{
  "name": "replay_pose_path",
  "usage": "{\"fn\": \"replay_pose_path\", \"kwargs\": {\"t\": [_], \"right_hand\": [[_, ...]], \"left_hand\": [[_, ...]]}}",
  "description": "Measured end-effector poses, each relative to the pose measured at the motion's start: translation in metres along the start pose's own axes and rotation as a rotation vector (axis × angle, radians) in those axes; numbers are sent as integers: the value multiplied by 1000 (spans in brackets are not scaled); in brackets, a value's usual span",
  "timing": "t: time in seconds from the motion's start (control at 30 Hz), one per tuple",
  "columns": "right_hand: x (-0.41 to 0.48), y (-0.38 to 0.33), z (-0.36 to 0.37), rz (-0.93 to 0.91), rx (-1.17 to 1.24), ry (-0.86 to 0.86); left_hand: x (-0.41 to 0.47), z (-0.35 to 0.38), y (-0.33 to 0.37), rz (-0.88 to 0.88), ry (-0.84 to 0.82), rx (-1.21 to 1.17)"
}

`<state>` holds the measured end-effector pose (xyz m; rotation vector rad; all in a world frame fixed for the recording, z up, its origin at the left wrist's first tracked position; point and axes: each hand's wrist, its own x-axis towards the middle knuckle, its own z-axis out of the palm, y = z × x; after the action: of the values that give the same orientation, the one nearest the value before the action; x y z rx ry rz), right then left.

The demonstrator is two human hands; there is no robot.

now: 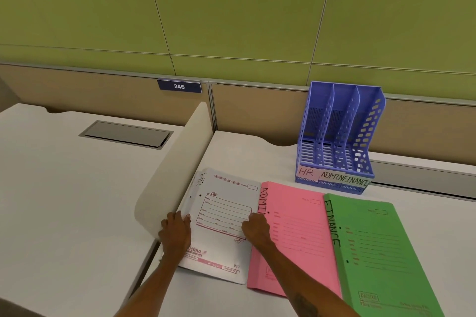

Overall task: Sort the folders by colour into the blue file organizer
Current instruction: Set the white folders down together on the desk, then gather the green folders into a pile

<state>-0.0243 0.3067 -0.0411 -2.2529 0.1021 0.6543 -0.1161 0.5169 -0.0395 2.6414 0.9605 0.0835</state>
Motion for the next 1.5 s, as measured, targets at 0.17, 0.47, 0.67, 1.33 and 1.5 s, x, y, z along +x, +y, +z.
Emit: {"fn": "replay_pose_path", "kwargs": {"t": [0.17,0.47,0.67,1.33,1.5], "right_hand": [[-8,8,-17,-119,-25,65],[-23,35,-75,-228,-92,214],[-38,71,-127,-202,-167,310],[-84,260,-266,294,-143,447],[-87,287,-281,370,-80,416]], "left_hand": [[-1,3,18,75,96,51],[-27,19,105,294,84,-24],[-65,32,167,392,-94,-45],[-187,107,301,714,-670,-242],[-199,111,318,642,-731,-370]]}}
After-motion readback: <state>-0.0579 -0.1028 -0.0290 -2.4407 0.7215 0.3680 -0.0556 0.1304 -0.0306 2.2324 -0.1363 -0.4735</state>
